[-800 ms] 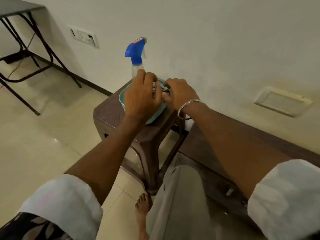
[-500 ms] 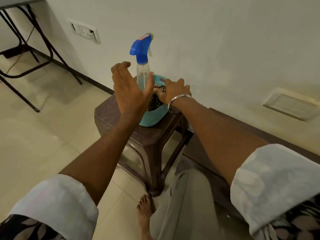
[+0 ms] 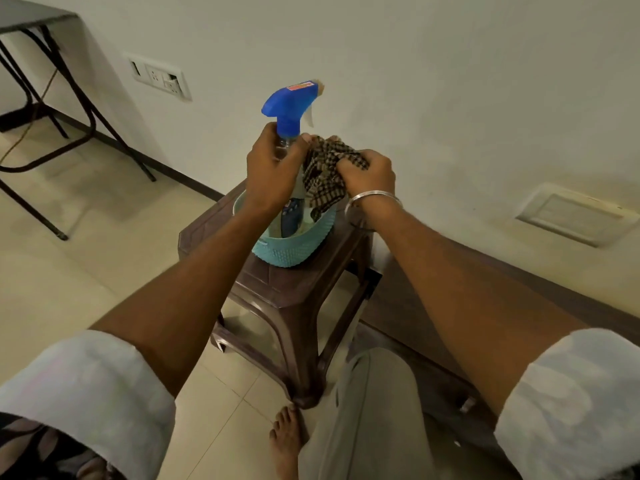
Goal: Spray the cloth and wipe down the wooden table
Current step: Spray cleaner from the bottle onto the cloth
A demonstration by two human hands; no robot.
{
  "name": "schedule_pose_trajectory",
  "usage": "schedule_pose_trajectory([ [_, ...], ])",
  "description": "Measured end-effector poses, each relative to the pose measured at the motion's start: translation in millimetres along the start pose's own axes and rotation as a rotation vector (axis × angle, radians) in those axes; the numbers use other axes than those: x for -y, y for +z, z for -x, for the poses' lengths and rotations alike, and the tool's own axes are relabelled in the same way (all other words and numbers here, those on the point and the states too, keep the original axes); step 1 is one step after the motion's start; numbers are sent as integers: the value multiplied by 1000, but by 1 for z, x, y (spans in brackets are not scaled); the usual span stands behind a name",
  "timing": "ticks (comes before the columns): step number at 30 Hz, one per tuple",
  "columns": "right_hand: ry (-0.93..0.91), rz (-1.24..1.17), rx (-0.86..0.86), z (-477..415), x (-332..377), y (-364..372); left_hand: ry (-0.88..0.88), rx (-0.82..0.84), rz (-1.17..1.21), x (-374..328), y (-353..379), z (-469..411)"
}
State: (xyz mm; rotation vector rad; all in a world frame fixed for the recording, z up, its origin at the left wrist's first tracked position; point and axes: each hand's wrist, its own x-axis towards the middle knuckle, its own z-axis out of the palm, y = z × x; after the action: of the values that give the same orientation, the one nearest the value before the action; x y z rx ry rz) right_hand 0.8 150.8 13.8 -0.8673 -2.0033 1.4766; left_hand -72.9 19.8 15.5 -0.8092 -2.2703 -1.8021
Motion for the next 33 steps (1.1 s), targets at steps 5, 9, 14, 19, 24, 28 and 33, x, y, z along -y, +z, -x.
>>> schedule_pose_trajectory([
  [5,125,-581,-39,2,3,-71,159,-46,14,-48,18,-6],
  [9,180,-854,-66,16,1,-134,297,14,52,-100,40,-6],
  [14,148,-1021,-70,51,-22,-220,381,208,105,-141,98,20],
  [19,201,-931,-167,74,-78,-287,382,425,119,-158,160,65],
  [24,243,-1007,-191,85,-137,-318,290,618,124,-143,216,105],
  [28,276,-1028,-236,90,-168,-327,267,654,72,-124,245,129],
  [33,-207,210,-232,87,-202,-346,263,660,10,-101,261,142],
])
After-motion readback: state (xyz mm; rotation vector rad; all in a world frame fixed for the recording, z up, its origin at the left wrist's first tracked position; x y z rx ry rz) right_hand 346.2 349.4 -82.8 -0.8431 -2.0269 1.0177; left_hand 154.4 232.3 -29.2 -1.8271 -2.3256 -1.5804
